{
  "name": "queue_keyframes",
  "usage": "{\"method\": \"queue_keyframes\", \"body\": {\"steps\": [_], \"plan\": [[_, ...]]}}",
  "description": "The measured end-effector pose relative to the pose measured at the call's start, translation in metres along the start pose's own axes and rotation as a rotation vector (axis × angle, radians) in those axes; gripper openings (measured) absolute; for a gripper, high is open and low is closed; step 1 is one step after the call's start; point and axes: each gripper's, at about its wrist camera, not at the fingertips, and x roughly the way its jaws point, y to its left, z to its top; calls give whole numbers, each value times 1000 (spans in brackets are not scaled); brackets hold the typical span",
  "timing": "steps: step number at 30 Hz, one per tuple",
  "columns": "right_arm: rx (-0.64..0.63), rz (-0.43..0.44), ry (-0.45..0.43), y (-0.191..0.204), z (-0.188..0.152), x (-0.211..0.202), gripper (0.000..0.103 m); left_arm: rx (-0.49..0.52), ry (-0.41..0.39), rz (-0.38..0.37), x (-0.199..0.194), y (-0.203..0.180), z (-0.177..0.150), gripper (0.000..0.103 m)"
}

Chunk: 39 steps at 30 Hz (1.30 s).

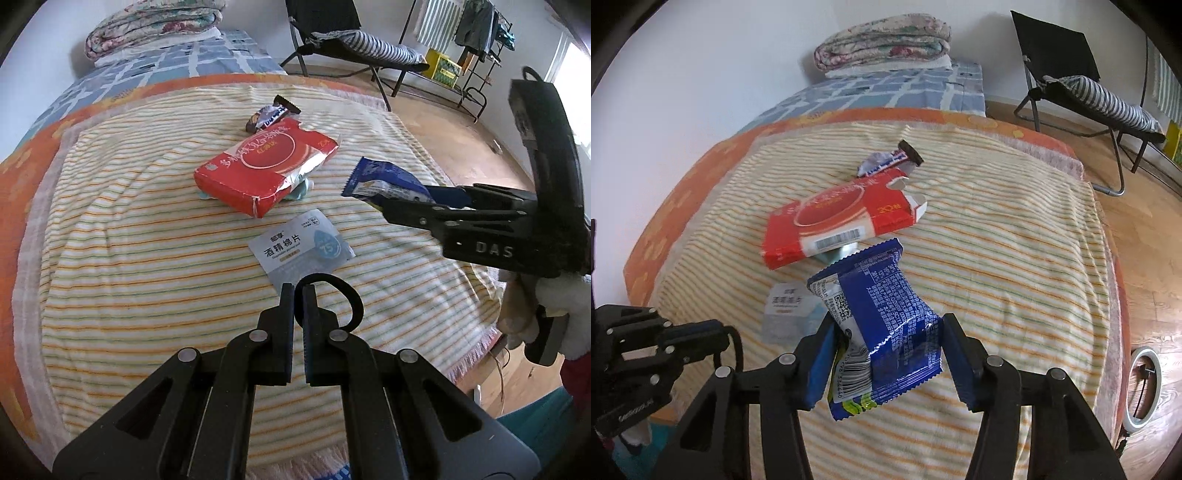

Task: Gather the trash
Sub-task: 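Carry hair tie and blue wrapper over the blue basket and open both tools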

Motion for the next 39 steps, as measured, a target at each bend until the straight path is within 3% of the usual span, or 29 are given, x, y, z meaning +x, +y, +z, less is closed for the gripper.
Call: {"method": "queue_keyframes", "body": {"steps": [8,21,29,39], "plan": [[-67,10,-31,31,-22,-36,57,10,-29,2,-32,5,-20,2],[-149,73,-22,84,-85,-81,57,42,-40,4,-74,5,-76,2],[-206,104,13,119,-129,-89,57,39,-30,-3,-89,5,-114,2],[-203,131,79,132,-174,-81,57,22,1,-17,-94,3,-156,2]]}}
